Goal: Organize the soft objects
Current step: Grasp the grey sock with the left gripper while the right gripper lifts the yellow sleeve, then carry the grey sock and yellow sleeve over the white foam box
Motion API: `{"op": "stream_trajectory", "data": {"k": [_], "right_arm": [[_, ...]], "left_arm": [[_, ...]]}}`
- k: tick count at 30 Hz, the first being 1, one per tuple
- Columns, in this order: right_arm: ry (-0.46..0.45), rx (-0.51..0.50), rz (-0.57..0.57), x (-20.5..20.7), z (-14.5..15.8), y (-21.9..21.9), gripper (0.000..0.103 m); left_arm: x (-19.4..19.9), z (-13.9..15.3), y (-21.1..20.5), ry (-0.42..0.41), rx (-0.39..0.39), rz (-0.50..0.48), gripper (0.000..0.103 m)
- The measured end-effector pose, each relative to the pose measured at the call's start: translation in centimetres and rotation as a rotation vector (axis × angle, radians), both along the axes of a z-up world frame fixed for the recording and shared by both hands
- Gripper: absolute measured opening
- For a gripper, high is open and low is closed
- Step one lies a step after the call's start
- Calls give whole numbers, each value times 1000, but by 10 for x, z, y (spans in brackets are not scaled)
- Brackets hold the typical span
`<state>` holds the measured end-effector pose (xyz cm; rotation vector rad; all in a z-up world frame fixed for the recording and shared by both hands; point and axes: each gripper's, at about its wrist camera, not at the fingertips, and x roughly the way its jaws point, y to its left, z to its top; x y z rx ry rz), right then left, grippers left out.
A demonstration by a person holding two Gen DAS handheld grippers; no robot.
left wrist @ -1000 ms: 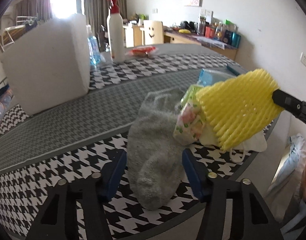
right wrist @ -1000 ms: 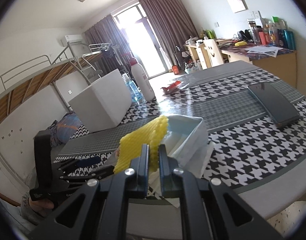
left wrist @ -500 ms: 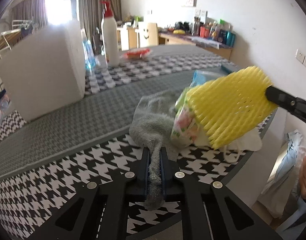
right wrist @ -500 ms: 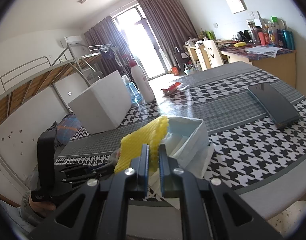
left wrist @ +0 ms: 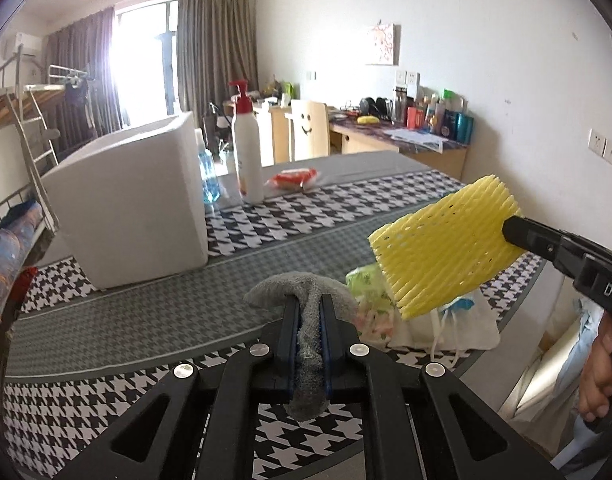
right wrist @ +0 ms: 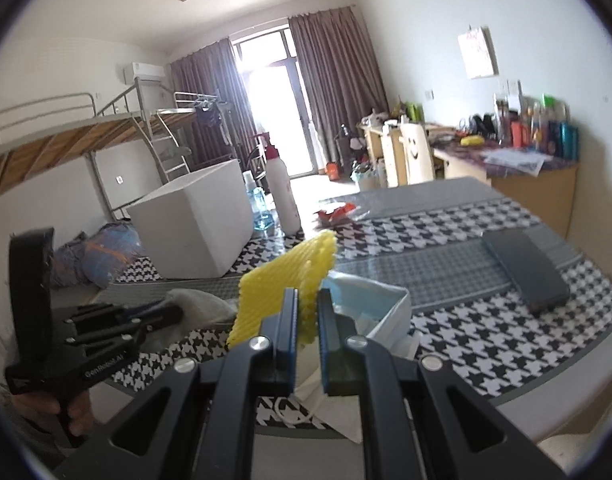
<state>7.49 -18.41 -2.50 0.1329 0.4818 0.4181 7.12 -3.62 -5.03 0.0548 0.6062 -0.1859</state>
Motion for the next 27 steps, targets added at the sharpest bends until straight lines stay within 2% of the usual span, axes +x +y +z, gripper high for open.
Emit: {"op": "stream_trajectory", "data": {"k": [10, 27], "right_arm": [[-57, -35, 2, 1, 12, 8, 12], [-111, -50, 1, 8, 29, 19, 12]], "left_arm": [[-5, 19, 7, -53, -37, 11, 10], [2, 48, 19, -116, -49, 25, 10]]}}
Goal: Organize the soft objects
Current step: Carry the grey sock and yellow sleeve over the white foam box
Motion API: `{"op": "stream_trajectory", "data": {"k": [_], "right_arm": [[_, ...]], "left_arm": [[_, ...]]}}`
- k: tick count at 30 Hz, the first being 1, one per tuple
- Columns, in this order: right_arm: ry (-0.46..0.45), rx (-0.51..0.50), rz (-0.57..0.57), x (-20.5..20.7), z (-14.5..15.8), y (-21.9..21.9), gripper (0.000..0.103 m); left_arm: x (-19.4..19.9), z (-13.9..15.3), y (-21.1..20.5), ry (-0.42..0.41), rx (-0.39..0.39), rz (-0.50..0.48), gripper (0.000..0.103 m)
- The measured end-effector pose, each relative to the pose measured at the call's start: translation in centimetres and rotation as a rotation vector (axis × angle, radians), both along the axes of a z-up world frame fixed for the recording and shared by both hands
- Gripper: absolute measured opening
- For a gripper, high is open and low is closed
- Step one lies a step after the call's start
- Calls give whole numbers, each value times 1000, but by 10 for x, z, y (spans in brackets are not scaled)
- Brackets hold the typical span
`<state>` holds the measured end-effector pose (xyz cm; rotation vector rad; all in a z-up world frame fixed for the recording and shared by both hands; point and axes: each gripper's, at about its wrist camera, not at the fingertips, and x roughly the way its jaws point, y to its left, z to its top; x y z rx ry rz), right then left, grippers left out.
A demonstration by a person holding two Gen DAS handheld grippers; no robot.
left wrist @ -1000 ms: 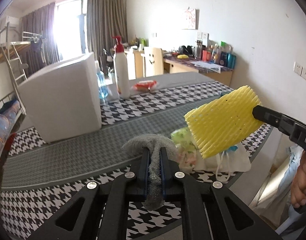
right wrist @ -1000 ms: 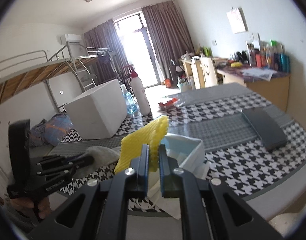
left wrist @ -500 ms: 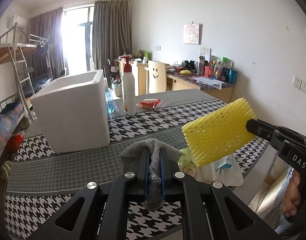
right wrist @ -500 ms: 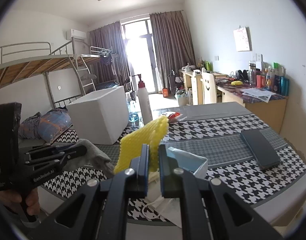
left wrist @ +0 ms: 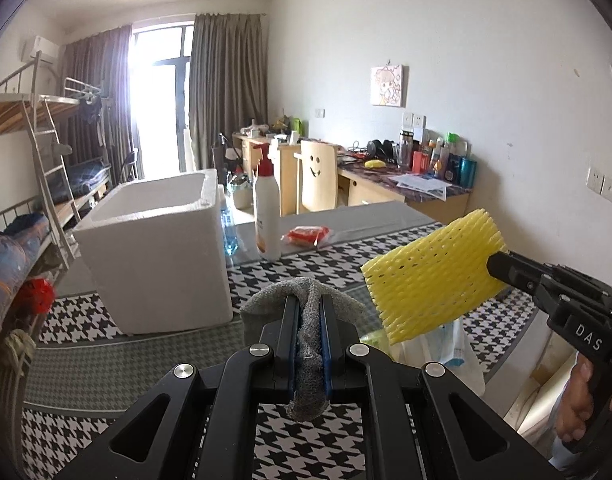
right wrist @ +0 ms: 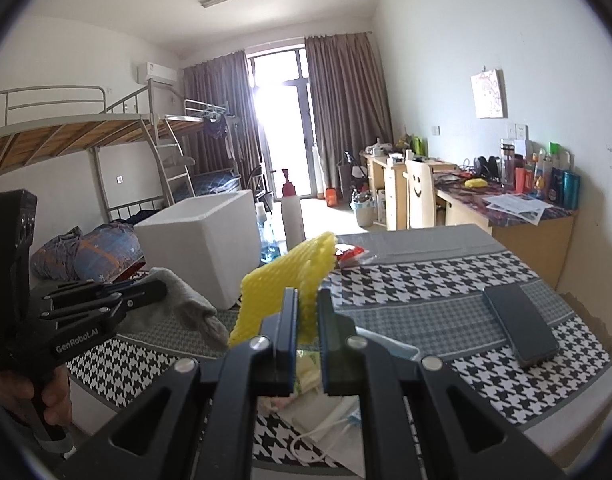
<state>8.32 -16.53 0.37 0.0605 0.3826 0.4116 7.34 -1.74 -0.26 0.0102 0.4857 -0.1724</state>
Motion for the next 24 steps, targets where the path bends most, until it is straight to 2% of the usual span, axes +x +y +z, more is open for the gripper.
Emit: {"op": "stream_trajectory", "data": {"k": [24], "right_arm": [[-19, 1, -5, 22, 18, 14, 12]], "left_arm": [[29, 31, 7, -48, 7, 29, 10]]}}
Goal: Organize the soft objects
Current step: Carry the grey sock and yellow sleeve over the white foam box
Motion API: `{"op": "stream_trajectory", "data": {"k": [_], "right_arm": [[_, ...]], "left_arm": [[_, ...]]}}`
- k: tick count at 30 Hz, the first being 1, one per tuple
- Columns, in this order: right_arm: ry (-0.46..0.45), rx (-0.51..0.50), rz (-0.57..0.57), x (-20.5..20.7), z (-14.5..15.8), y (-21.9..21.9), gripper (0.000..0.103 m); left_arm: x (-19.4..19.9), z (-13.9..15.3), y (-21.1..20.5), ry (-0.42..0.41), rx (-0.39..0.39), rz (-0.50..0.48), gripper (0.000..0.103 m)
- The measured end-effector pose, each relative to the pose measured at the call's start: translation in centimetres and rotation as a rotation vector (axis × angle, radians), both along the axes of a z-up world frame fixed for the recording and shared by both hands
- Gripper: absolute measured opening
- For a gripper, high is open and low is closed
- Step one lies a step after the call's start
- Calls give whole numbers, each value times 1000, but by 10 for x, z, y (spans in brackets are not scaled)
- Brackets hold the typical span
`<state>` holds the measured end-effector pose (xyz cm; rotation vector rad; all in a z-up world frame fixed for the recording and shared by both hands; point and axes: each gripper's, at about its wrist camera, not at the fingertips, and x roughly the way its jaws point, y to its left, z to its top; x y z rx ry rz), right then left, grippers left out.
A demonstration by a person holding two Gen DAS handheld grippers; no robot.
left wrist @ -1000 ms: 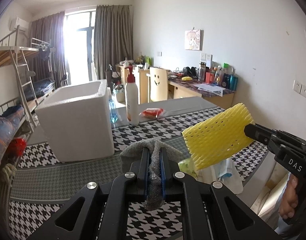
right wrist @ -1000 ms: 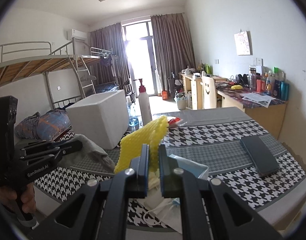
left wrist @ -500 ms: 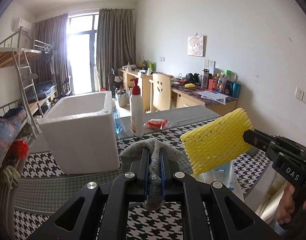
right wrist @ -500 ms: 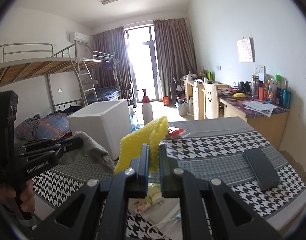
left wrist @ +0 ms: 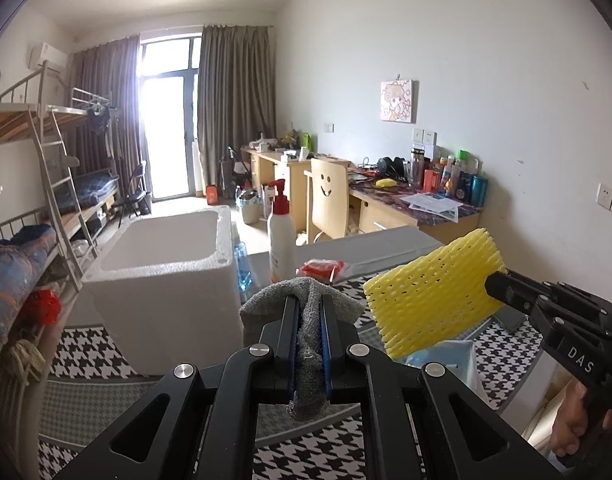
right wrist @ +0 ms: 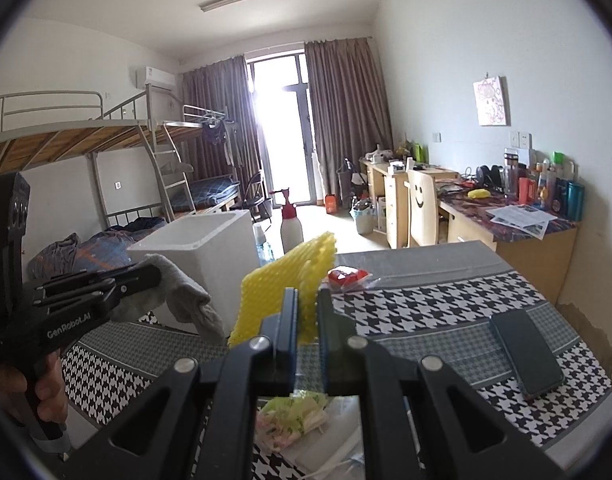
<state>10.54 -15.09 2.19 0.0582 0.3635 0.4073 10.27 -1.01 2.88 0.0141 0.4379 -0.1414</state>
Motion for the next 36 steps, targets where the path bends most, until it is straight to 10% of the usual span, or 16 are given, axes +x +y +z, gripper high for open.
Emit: {"op": "stream_trajectory", "data": {"k": [36], "right_arm": [[-62, -6, -28, 39, 41, 11, 12]], "left_arm": [[55, 53, 9, -96, 32, 68, 10]]}}
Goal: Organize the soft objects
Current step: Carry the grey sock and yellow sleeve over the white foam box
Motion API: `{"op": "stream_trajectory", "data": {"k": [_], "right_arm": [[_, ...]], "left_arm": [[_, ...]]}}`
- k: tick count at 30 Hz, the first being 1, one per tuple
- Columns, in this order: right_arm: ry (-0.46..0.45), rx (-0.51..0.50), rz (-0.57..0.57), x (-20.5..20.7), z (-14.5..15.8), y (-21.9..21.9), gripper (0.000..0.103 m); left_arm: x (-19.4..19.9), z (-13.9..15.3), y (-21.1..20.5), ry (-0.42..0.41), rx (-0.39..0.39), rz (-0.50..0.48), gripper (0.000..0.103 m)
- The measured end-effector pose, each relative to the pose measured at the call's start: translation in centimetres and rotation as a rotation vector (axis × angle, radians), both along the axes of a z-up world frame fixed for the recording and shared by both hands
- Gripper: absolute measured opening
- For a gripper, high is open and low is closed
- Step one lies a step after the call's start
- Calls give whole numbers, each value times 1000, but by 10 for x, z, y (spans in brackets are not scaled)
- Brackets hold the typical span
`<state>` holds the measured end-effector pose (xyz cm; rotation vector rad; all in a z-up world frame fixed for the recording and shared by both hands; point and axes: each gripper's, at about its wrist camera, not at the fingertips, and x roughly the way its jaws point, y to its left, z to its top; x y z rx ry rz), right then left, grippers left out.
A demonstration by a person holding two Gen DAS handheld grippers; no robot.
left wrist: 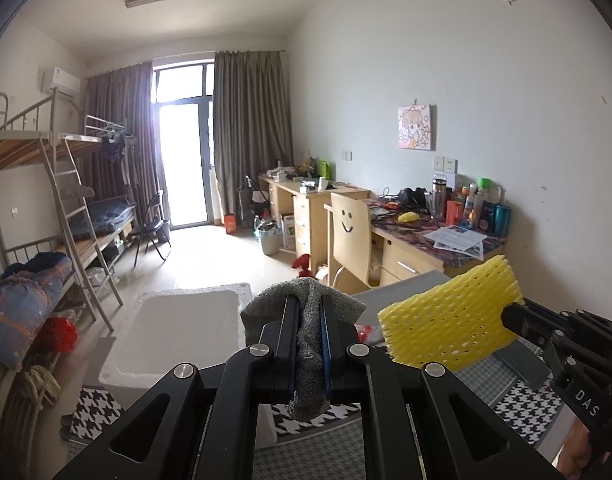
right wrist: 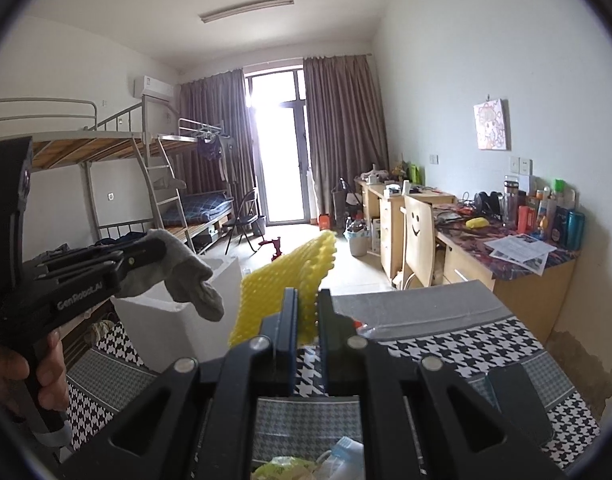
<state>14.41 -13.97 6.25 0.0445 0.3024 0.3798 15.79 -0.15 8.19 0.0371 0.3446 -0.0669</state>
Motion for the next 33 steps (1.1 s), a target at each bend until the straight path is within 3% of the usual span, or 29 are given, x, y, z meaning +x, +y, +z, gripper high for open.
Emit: {"op": "stream_trajectory", "data": {"k": [15, 33], "right_arm": [[-7, -16, 53, 17, 12, 20, 12], [-15, -48, 122, 29, 19, 51, 12]], "left_arm": [[14, 18, 45, -25, -27, 118, 10], [59, -9, 91, 102, -46, 237, 10]]}}
